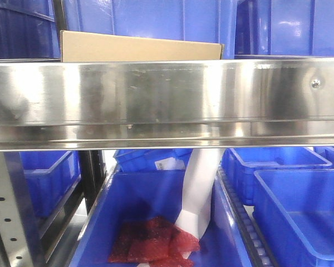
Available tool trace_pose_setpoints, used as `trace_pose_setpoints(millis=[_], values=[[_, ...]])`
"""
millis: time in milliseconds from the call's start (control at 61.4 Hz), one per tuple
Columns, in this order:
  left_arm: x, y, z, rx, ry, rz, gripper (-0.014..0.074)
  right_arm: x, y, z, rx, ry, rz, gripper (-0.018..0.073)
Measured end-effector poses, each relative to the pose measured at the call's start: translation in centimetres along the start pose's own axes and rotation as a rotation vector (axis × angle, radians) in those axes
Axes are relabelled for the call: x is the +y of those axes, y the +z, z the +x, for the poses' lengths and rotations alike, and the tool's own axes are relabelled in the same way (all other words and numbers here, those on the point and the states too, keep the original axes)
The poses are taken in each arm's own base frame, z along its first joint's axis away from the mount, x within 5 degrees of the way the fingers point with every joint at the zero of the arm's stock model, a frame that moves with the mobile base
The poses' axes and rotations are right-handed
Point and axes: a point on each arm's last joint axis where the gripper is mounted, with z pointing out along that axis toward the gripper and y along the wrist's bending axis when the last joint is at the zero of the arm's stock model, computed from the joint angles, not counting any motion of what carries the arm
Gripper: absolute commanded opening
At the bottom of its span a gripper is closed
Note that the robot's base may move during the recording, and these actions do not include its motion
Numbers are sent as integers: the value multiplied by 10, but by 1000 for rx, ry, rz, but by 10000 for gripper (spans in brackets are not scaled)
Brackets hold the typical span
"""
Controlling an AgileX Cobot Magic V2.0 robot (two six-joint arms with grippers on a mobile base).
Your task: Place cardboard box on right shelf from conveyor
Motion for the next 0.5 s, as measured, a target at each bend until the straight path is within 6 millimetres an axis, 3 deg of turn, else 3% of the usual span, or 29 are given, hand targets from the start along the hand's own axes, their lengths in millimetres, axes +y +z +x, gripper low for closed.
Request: trace_pose_setpoints(millis=[244,505], values=[[0,0,0,0,0,0,-119,-9,-60,81,-43,139,195,35],[0,0,0,0,0,0,-119,4,-92,151,-108,187,310,35]])
